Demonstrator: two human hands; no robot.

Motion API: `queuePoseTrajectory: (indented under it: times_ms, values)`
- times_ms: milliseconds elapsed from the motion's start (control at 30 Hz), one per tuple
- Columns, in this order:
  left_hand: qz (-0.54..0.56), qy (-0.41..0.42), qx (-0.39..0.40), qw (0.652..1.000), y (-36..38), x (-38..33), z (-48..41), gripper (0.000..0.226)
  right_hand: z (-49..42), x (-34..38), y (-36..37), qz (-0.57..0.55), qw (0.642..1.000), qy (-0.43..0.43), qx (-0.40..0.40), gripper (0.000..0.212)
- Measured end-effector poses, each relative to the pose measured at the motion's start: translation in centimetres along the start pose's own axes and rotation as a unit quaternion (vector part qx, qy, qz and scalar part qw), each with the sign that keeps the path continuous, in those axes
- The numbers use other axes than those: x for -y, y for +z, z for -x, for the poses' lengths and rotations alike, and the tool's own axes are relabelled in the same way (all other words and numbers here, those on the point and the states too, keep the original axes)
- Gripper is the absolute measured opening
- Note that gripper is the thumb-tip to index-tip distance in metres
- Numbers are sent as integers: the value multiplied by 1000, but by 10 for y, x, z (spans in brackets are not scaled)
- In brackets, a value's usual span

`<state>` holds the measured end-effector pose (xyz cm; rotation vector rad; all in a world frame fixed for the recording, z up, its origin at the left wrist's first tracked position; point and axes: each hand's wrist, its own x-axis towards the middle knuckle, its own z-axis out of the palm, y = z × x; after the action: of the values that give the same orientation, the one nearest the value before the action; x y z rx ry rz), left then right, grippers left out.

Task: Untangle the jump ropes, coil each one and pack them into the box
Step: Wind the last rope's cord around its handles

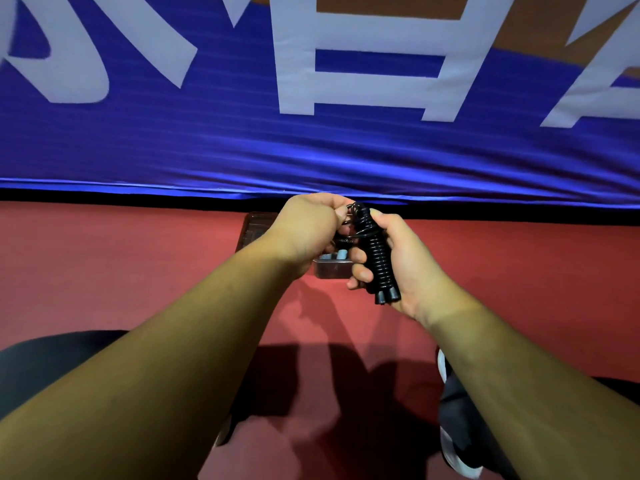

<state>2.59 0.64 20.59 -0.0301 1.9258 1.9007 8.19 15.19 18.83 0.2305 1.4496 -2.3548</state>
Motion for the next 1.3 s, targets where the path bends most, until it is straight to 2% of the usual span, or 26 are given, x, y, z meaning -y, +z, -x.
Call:
queuePoseTrajectory:
  times_ms: [167,267,500,833,967,1200,1300]
  values:
    - [-117,78,-36,989,1,0,-2,29,-3,-3,-8,46,997,-9,-60,47]
    - [-125,68,-20,990,-2,-2,-1,28,-3,-6,-8,43,997,1,-67,52]
    - [-94,19,34,995,-9,-1,4,27,4,3,-3,64,997,42,-24,45]
    - [-111,80,55,989,-8,-9,17,28,4,11,5,32,998,58,-4,43]
    - [-196,104,85,971,-11,-16,22,31,5,10,5,38,997,53,-27,42]
    - [-196,82,75,974,4,-18,28,31,10,11,11,52,997,19,-59,41]
    - [-220,90,45,970,9,-17,27,29,11,14,15,49,996,21,-68,41]
